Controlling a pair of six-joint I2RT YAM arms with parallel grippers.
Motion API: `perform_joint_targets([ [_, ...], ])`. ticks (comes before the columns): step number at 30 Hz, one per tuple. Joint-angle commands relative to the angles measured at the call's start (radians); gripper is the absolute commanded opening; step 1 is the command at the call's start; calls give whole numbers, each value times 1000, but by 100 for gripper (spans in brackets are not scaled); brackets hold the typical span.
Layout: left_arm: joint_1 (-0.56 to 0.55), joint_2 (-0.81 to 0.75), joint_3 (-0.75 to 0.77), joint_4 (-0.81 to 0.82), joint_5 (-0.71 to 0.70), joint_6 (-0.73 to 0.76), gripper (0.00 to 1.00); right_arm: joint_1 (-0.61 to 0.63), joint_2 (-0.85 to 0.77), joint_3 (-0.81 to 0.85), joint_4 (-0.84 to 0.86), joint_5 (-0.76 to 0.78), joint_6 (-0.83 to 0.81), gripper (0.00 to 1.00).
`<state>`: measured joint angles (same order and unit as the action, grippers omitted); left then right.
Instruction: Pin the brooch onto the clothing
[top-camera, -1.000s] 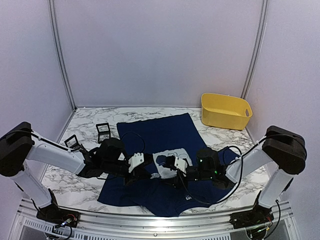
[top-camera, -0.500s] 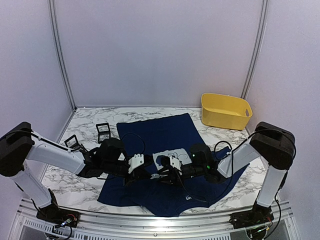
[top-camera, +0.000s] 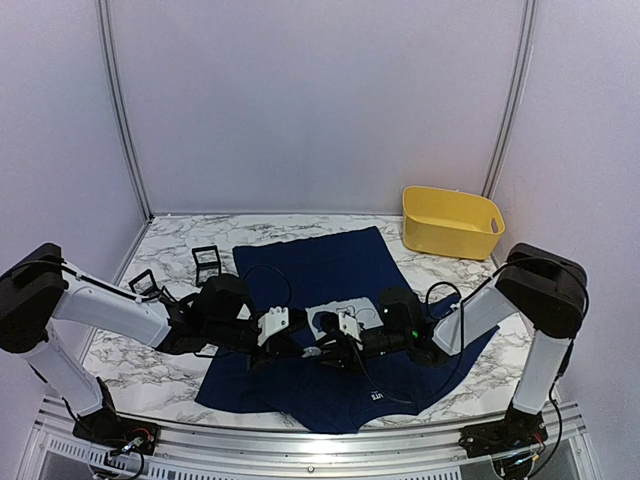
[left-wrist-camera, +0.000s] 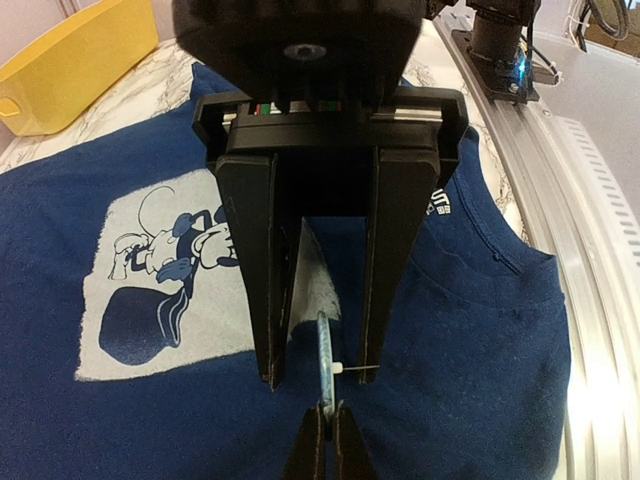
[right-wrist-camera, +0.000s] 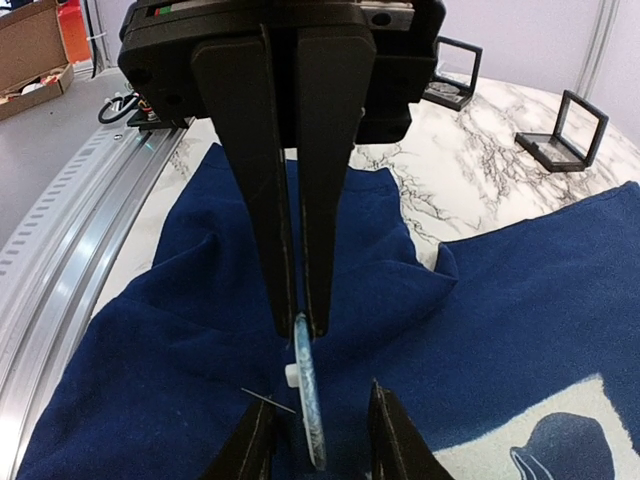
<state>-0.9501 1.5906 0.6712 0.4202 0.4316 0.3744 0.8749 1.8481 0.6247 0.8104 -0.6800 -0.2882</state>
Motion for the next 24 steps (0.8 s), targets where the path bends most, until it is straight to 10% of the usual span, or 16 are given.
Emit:
perform_joint_targets([
  [1, -1, -12, 21, -18, 30, 13, 0, -7, 18, 26, 29, -3, 13, 27],
  [24, -1, -10, 14, -24, 34, 0, 0, -6, 42, 91, 36, 123, 257, 16],
])
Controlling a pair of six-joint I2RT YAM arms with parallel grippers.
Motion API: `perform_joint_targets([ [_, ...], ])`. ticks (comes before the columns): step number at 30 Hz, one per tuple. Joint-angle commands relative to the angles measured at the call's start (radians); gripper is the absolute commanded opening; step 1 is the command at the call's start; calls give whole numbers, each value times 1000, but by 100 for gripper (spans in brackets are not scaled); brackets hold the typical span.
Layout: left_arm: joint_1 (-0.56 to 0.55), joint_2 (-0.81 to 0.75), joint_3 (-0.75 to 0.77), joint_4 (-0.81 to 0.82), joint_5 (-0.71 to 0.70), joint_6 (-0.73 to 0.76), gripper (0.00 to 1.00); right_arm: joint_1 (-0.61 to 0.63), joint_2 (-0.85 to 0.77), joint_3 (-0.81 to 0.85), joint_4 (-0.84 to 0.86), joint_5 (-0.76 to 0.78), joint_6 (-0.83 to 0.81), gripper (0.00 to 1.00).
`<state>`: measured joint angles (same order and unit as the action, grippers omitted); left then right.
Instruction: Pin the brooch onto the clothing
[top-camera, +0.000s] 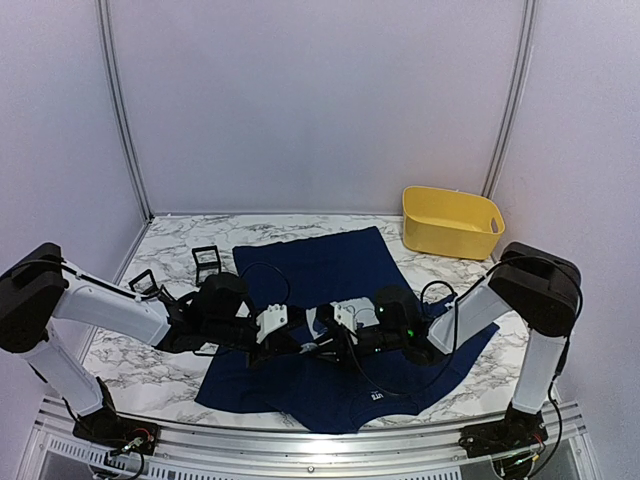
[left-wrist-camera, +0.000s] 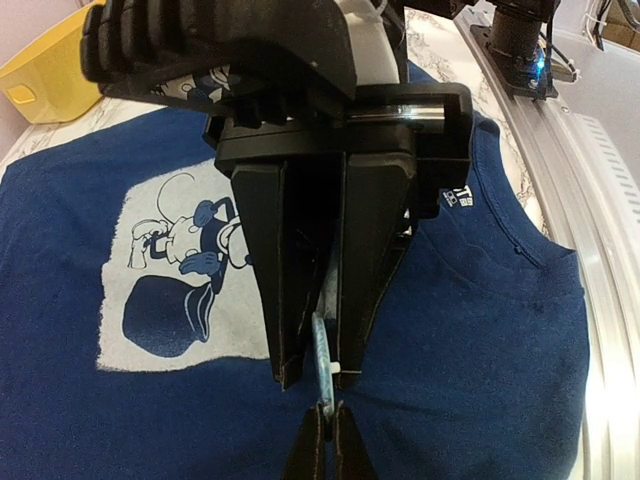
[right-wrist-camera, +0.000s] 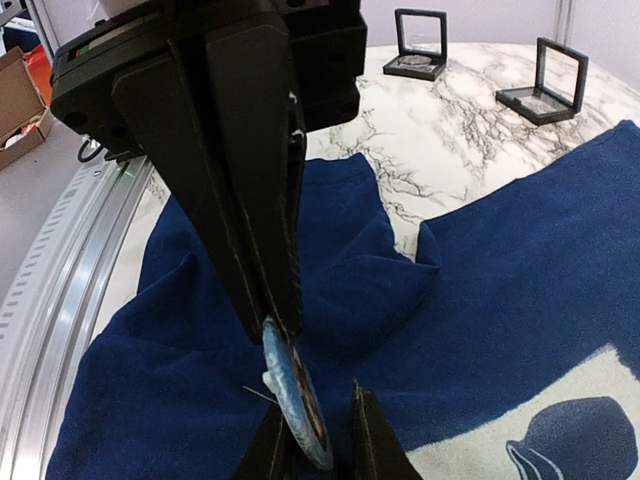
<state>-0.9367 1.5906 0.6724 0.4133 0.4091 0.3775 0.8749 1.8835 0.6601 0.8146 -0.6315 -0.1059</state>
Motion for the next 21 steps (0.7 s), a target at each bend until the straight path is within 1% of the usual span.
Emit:
perform_joint_targets([
  [1, -14, -8, 12, -19, 58, -3, 0, -7, 7, 62, 27, 74, 86, 16],
  [6, -15, -9, 13, -25, 62, 1, 0, -12, 18, 104, -1, 64, 161, 16],
  [11, -17, -4, 14, -44, 66, 21, 0, -21, 23, 157, -85, 41, 201, 16],
  [17, -21, -10, 3, -54, 50, 47, 0, -62, 35, 167, -63, 5, 310, 14],
  [21, -25, -10, 5, -56, 39, 42, 0, -65, 42, 165, -60, 8, 333, 14],
])
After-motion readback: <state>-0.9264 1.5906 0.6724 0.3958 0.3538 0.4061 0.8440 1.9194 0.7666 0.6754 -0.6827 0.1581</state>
